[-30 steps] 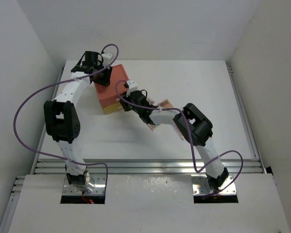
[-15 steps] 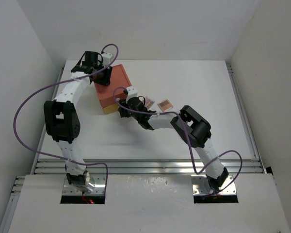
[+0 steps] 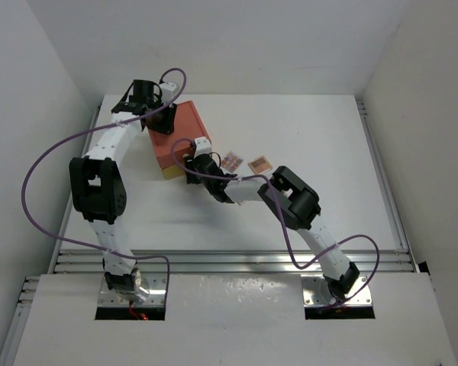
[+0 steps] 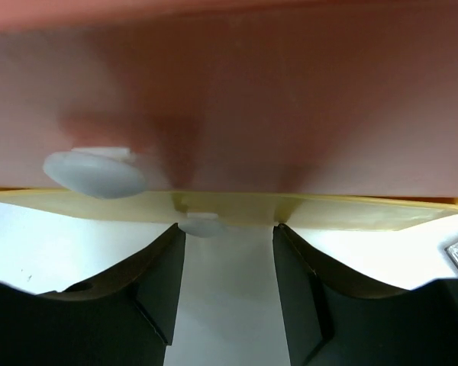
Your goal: Organize the makeup
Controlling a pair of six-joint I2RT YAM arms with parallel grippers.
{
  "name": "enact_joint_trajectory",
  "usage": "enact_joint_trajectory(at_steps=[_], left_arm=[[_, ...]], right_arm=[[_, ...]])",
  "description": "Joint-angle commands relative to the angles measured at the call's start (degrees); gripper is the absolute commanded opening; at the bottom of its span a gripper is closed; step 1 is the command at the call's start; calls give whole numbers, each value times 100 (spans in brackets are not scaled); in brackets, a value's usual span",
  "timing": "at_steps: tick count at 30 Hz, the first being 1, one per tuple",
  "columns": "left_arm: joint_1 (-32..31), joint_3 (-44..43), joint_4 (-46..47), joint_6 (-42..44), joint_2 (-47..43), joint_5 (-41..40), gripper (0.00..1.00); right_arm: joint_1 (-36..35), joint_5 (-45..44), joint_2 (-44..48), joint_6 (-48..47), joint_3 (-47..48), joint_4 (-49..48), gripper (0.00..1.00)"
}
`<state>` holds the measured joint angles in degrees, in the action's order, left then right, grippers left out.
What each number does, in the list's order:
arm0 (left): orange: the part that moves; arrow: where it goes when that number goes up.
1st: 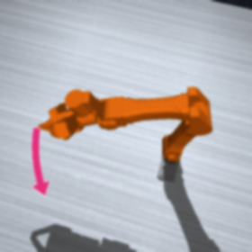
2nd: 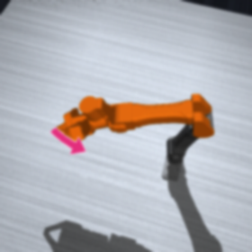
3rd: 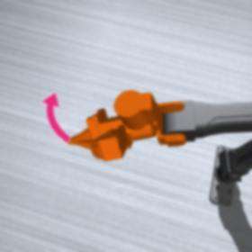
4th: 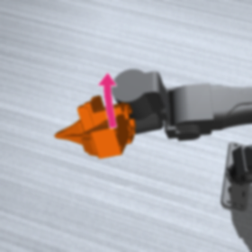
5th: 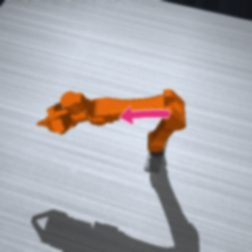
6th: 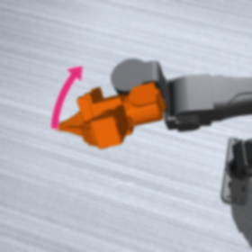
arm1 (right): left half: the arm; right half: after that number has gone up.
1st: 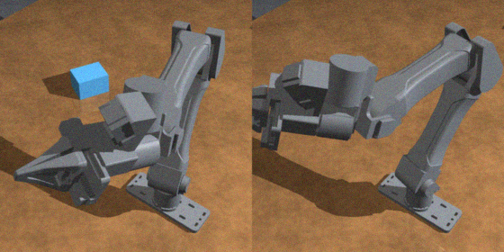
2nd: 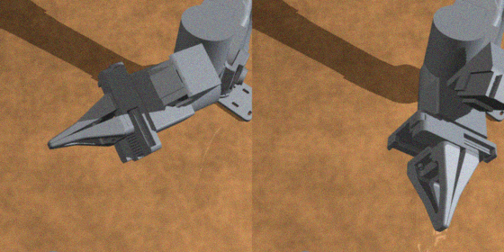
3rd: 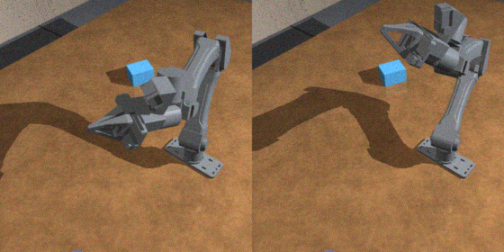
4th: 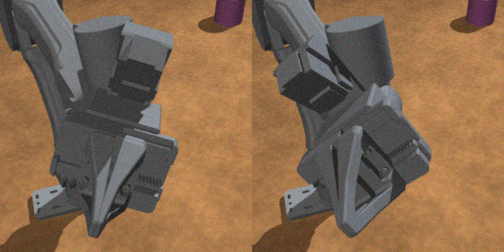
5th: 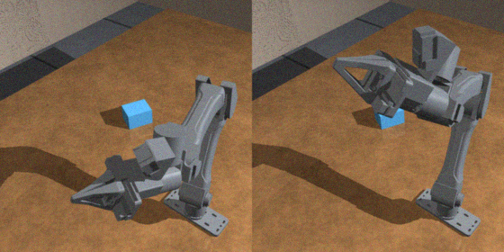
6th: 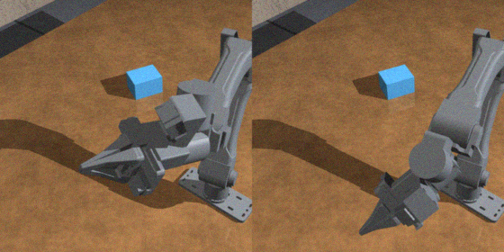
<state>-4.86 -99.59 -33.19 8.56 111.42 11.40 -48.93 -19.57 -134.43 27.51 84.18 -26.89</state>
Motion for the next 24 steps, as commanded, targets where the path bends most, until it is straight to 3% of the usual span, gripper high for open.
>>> enact_joint_trajectory(at_steps=[1, 8, 22, 24], left_arm=[[3, 133, -689, -73, 363, 196, 42], [3, 133, -741, -73, 416, 196, 42], [3, 133, -794, -21, 416, 196, 42], [3, 133, -794, 32, 416, 196, 42]], right_arm=[[-3, -284, 5, 36, 388, -158, 49], [-12, -161, -83, 0, 520, -211, 46], [-20, -258, -154, -96, 521, -140, 1], [6, -162, -49, -263, 371, -280, 0]])
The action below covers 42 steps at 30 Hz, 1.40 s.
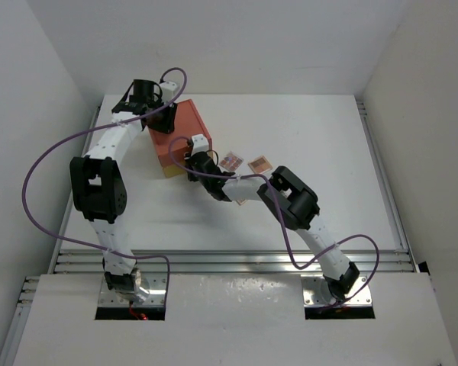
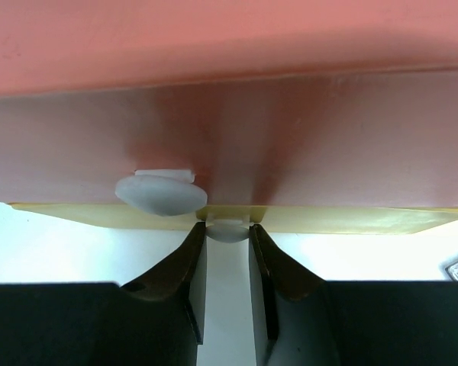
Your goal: Organize the makeup
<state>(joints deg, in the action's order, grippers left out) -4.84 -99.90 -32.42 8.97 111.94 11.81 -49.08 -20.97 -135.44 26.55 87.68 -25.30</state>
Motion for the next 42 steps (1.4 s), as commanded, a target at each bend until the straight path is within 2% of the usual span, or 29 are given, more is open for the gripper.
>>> enact_joint_trajectory(at_steps=[1, 8, 13, 20, 24, 25, 26, 29, 34, 37, 38, 40, 42], left_arm=[[1, 164, -871, -10, 364, 155, 42], [53, 111, -871, -10, 469, 155, 42], [53, 59, -924, -10, 469, 155, 42], [53, 58, -924, -10, 469, 155, 42], [53, 58, -924, -10, 469, 155, 42], [53, 58, -924, -10, 469, 155, 42], [53, 58, -924, -10, 469, 102, 42], [53, 58, -924, -10, 469, 41, 45], [53, -65, -976, -10, 469, 40, 46], [53, -126, -976, -10, 469, -12, 49], [53, -187, -976, -10, 469, -12, 49], [53, -241, -1029, -10, 469, -12, 49], [53, -354, -1081, -10, 469, -12, 49]], right_arm=[[13, 14, 87, -202, -127, -467, 0], [-58, 348, 931, -589, -1540, -985, 0], [-137, 419, 1308, -712, -2078, -1126, 0], [-365, 822, 2318, -774, -3203, -1179, 0], [-383, 1077, 2460, -642, -3564, -1082, 0], [-374, 1121, 2461, -659, -3565, -1065, 4], [-392, 1217, 2478, -720, -3547, -1056, 17], [-366, 1657, 2636, -956, -3530, -1012, 39], [-374, 2070, 3259, -1282, -3906, -741, 53], [-383, 2229, 3883, -1572, -4101, -258, 72], [-331, 2133, 4250, -1617, -4110, 275, 77], [-243, 2106, 4559, -1661, -4040, 926, 79], [29, 2115, 4710, -1714, -3873, 1640, 84]])
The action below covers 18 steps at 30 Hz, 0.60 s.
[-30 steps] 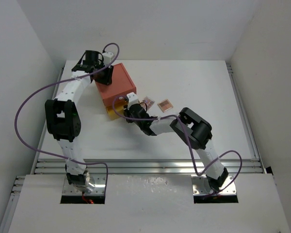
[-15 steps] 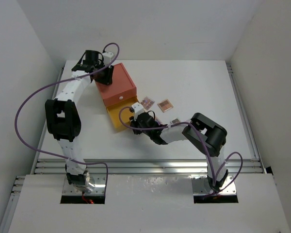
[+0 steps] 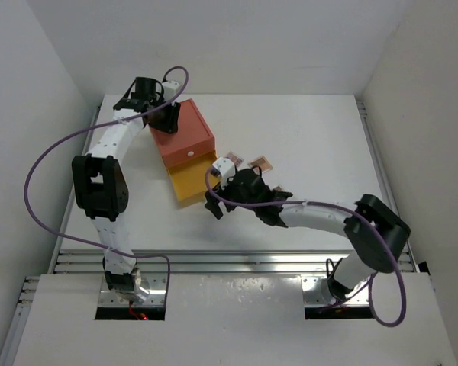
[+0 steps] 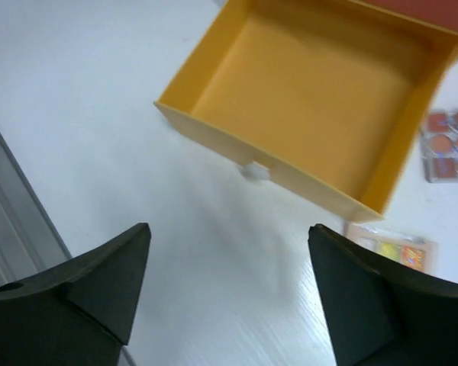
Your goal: Organize the makeup
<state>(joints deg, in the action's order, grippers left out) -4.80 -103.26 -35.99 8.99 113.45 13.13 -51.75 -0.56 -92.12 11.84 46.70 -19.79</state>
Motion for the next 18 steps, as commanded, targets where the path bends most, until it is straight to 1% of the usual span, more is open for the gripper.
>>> enact_joint_trajectory(at_steps=[1, 3, 4, 5, 6, 7, 8, 9, 10, 11, 12, 13, 14, 15, 16, 17, 18], left_arm=[[49, -18, -725, -12, 266, -144, 50], [49, -71, -725, -12, 213, -144, 50], [49, -141, -778, -12, 213, -144, 50], [49, -141, -778, -12, 213, -196, 50], [49, -211, -778, -12, 161, -196, 51], [49, -212, -778, -12, 160, -196, 51], [49, -273, -778, -12, 90, -196, 53], [49, -273, -778, -12, 90, -249, 53], [49, -273, -778, -12, 38, -249, 56], [49, -334, -778, -12, -33, -301, 56], [49, -335, -778, -12, -33, -302, 58], [49, -335, -778, -12, -120, -302, 59], [49, -335, -778, -12, -234, -371, 59], [49, -335, -778, -12, -288, -372, 61], [49, -335, -830, -12, -349, -424, 61], [49, -335, -831, -12, -402, -477, 63], [49, -335, -831, 40, -507, -478, 65]], right_arm=[[445, 65, 544, -348, 382, 1587, 87], [673, -137, 475, -436, 717, 2563, 95], [918, -172, 310, -436, 1170, 2794, 95], [1043, -155, 195, -428, 1358, 3232, 96], [1453, -138, -232, -393, 1560, 3732, 99], [1587, -7, -428, -384, 2362, 3989, 100], [1963, 12, -656, -401, 2710, 4862, 100], [2071, 29, -1120, -419, 3018, 5166, 100], [2176, 21, -1655, -515, 3778, 5457, 100], [2256, 21, -2148, -576, 4455, 6147, 100], [2448, -32, -2388, -629, 5010, 6293, 100], [2511, -15, -2790, -856, 5233, 6425, 100], [2625, 12, -3116, -911, 5697, 6592, 100], [2678, 203, -3250, -963, 5780, 6619, 100], [2800, 223, -3356, -1042, 5841, 6576, 100], [2810, 205, -3583, -1095, 5920, 6585, 100], [2845, 136, -3620, -1139, 5895, 6419, 100]])
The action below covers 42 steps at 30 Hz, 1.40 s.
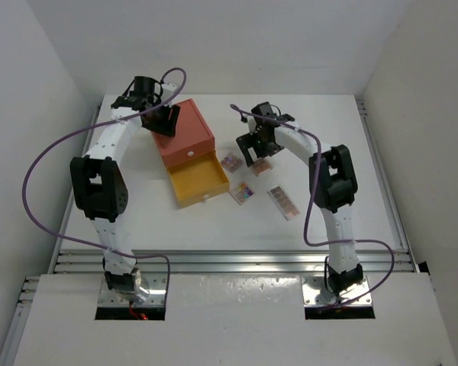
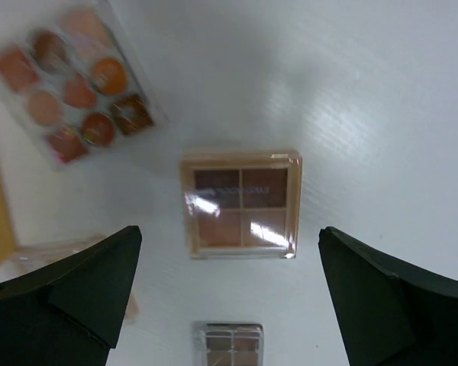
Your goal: Organize the makeup
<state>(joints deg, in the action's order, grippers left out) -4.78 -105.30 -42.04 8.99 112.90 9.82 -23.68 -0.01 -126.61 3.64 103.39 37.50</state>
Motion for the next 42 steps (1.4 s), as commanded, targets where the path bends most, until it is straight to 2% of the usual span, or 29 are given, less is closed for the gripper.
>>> enact_joint_trajectory(at_steps=[1, 7, 13, 15, 17, 18, 19, 20, 22, 25, 28, 32, 35, 36, 38, 41, 42], left_arm=[[47, -79, -286, 41, -453, -148, 65], [47, 115, -340, 103, -778, -200, 67], [47, 290, -340, 164, -893, -315, 67], [100, 290, -340, 164, -893, -376, 67], [100, 343, -340, 164, -893, -376, 67], [100, 343, -340, 164, -893, -376, 67], [100, 343, -340, 164, -893, -376, 67], [100, 395, -340, 164, -893, -376, 67], [100, 396, -340, 225, -945, -376, 67], [152, 448, -340, 278, -998, -376, 67], [152, 449, -340, 278, -998, -376, 67], [205, 553, -340, 278, -1051, -376, 67], [266, 607, -340, 278, -1051, -516, 67], [267, 607, -340, 278, -999, -517, 67], [319, 607, -340, 226, -998, -569, 67], [319, 607, -340, 173, -876, -569, 67], [319, 520, -340, 121, -875, -508, 67]], right_arm=[[117, 37, -267, -320, 216, 628, 100], [180, 159, -593, -320, 111, 496, 100], [83, 257, -611, -320, -364, 268, 89], [92, 221, -716, -329, -355, 258, 83], [153, 264, -918, -311, 99, 599, 70], [179, 273, -1040, -259, 206, 679, 55], [232, 282, -1076, -241, 329, 776, 47], [259, 282, -1068, -241, 304, 777, 31], [276, 256, -841, -215, -44, 637, 21], [285, 107, -270, -232, -476, 303, 13], [250, 19, 197, -136, -592, 232, 11], [22, -227, 1292, 328, -775, 22, 6], [-434, -210, 1917, 698, -1353, -759, 6], [-549, -140, 2007, 752, -1470, -1318, 6], [-1050, -78, 2009, 874, -1576, -1508, 6], [-1516, -43, 1649, 1033, -1138, -1439, 5], [-1656, -34, 1265, 1234, -894, -1377, 5]])
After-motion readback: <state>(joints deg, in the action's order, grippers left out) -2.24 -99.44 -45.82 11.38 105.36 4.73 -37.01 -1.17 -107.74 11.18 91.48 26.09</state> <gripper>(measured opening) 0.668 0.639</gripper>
